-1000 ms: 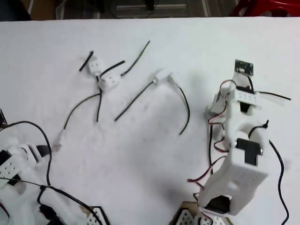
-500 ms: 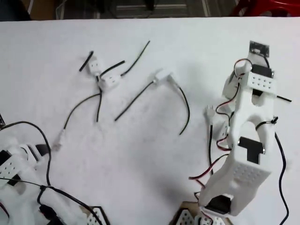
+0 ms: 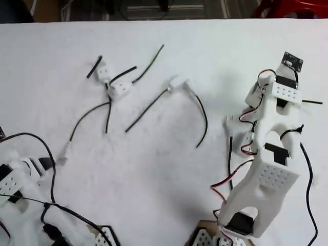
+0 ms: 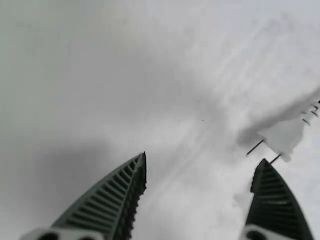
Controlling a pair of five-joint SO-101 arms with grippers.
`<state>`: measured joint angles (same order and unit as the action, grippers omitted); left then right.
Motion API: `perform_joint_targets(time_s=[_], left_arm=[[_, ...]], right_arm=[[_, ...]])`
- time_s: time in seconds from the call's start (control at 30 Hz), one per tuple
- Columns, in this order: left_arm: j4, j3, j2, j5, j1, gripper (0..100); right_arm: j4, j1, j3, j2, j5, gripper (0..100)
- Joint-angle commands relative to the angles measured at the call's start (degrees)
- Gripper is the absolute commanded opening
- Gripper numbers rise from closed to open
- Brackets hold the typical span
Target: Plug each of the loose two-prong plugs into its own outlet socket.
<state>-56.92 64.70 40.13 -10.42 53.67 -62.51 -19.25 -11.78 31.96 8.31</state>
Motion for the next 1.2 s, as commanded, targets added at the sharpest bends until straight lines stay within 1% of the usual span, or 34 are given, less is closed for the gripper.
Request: perform_joint_targets(time_s=[0.0, 0.1, 0.2, 0.3, 0.37, 0.5, 0.57, 0.7, 0.9, 1.03, 1.17], left_arm=[[0.44, 0.0, 1.98, 0.53, 0.31, 33], [0.44, 0.0, 1.98, 0.53, 0.31, 33], [0.44, 0.0, 1.98, 0.53, 0.22, 33], [0.44, 0.0, 1.98, 0.53, 0.22, 33], [0.44, 0.0, 1.98, 0.53, 0.31, 33], [0.44, 0.0, 1.98, 0.53, 0.31, 33], [0.44, 0.0, 1.98, 0.53, 0.31, 33], [0.44, 0.0, 1.98, 0.53, 0.31, 33], [0.44, 0.0, 1.98, 0.53, 0.4, 33], [0.44, 0.0, 1.98, 0.53, 0.48, 33], [0.44, 0.0, 1.98, 0.53, 0.48, 33]], right_arm=[[0.04, -0.22, -0.18, 0.84, 0.0, 21.8], [0.22, 2.42, -0.18, 1.54, -0.09, 19.5], [0.22, 5.67, -0.62, 1.8, -0.09, 23.5], [-0.13, 7.16, -2.55, 2.24, 0.26, 26.1], [-0.13, 7.16, -2.9, 2.24, 0.0, 23.6], [-0.22, 6.2, -2.99, 1.71, -0.18, 12.6], [-1.63, 5.93, -3.87, 1.45, -0.88, 8.7], [-8.4, 6.02, -8.97, -0.22, -6.07, 7.7], [-19.65, 4.62, -18.9, -4.35, -7.56, 7.7], [-25.8, 3.82, -23.91, -6.29, -14.42, 7.7], [-34.42, 5.49, -27.34, -8.48, -18.64, 7.7]])
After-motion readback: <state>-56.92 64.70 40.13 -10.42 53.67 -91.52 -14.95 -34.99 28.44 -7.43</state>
